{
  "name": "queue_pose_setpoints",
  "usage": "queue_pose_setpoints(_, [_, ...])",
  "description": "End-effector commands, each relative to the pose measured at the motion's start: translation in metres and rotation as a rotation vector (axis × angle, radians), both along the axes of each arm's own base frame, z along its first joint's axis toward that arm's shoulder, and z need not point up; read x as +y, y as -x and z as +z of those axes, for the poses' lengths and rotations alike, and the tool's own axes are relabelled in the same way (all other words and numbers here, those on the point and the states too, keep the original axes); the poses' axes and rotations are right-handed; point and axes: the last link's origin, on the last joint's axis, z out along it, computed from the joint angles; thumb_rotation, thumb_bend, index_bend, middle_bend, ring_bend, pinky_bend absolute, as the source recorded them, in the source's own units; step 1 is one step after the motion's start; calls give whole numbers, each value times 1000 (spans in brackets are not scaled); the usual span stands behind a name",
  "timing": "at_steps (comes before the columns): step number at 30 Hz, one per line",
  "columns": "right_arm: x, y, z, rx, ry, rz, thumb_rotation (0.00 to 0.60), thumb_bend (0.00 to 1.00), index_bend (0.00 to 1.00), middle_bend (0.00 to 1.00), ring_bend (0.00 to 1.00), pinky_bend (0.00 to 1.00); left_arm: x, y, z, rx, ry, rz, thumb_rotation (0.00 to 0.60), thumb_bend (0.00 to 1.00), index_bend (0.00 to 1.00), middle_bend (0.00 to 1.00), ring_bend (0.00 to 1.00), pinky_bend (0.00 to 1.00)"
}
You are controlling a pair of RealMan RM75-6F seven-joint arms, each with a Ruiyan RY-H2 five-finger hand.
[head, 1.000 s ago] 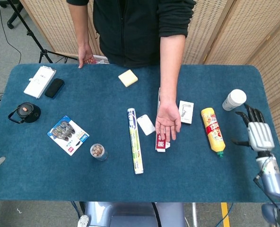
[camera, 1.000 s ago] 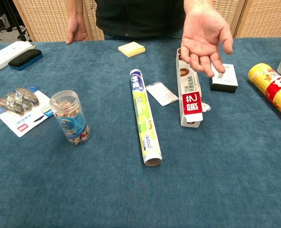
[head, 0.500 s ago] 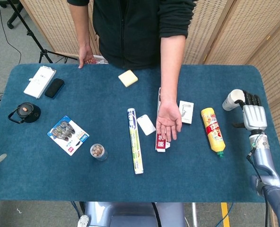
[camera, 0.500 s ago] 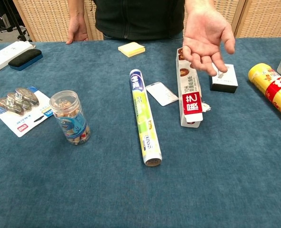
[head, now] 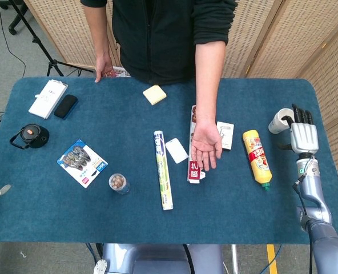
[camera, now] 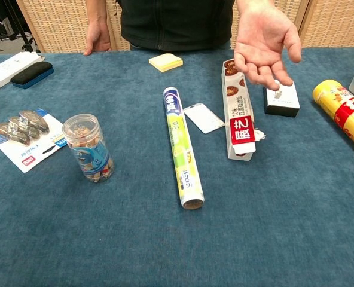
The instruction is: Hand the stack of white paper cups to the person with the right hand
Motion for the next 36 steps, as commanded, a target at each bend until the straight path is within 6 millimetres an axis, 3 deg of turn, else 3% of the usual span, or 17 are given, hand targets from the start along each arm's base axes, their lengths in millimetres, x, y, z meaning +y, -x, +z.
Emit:
queue_pose_setpoints(1, [0,2,0,-1,9,-12,600,93,281,0,0,25,1,0,-1,0,1,0,600,0,0,0,0,28])
queue_pose_setpoints(8, [-3,2,-2,-4,8,-34,600,91,281,0,0,25,2,0,-2,3,4,4,600,0,0,0,0,29])
queue_pose_setpoints(16, [-22,0,-8,23,-32,-125,600,111,326,0,0,25,2,0,-3,5,4,7,600,0,0,0,0,29])
queue_pose_setpoints(20, [-26,-1,-11,53,-50,-150,600,211,389,0,0,25,2,0,-3,6,4,11,600,0,0,0,0,28])
queue_pose_setpoints(25, [-31,-4,-13,94,-56,-172,600,260,531,0,0,25,2,0,-3,8,4,13,600,0,0,0,0,28])
queue_pose_setpoints(30, [-30,-4,-14,89,-41,-176,600,644,656,0,0,25,2,0,-4,9,3,15,600,0,0,0,0,29])
queue_pose_setpoints(33, [-28,-3,-12,86,-33,-161,600,760,668,0,0,25,1,0,-4,10,3,17,600,0,0,0,0,29])
queue_pose_setpoints(36, [-25,-2,-8,87,-21,-138,600,793,672,0,0,25,1,0,-4,10,7,13,600,0,0,0,0,29])
